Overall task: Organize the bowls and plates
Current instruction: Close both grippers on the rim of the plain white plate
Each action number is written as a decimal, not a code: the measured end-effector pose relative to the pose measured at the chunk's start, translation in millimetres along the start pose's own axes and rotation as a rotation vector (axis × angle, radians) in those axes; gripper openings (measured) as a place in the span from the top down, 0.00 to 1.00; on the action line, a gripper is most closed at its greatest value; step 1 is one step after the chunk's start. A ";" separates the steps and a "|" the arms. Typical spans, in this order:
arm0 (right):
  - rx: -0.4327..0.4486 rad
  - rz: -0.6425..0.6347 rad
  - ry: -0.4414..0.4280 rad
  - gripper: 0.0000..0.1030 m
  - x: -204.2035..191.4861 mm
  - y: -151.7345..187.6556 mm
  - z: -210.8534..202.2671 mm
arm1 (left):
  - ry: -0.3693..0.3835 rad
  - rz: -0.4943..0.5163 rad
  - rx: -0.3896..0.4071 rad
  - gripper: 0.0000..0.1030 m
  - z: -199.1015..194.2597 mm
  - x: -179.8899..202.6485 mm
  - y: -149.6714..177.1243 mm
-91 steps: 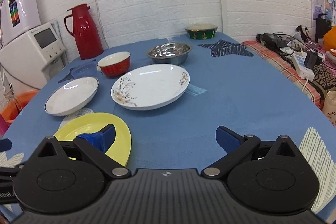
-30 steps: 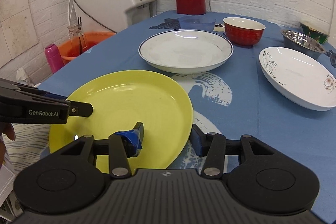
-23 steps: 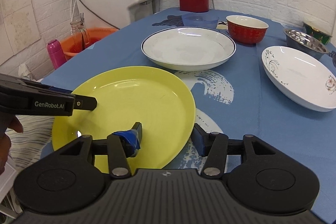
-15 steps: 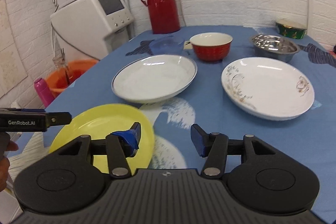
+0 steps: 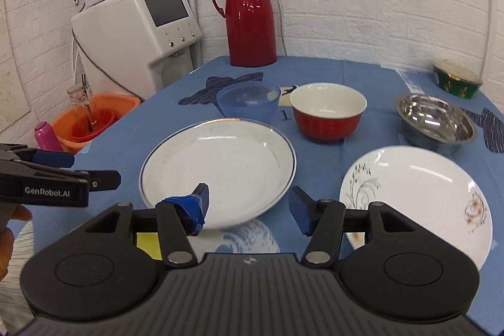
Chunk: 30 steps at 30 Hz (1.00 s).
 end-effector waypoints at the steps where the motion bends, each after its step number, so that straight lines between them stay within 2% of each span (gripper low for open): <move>1: 0.002 -0.006 0.004 0.60 0.3 -6.4 7.3 | 0.002 0.005 -0.002 0.21 4.1 2.2 -3.6; 6: -0.002 -0.042 0.026 0.59 4.7 -28.0 33.2 | 0.009 0.018 0.006 0.21 15.7 6.5 -17.3; 12: -0.026 -0.053 0.037 0.57 13.6 -36.3 55.1 | 0.038 0.027 -0.014 0.21 31.4 10.6 -27.6; 30: -0.134 0.007 -0.020 0.53 21.2 -11.0 92.3 | 0.094 -0.013 -0.122 0.22 77.1 15.2 -21.4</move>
Point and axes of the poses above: each gripper's, at about its wrist camera, not at the fingertips, and z roughly the way its jaws point, x to its right, y to its underside, the point moved 1 cm from there along z, roughly the way its jaws point, and after that the axes turned 3 degrees about -z, right-handed, at the moved point
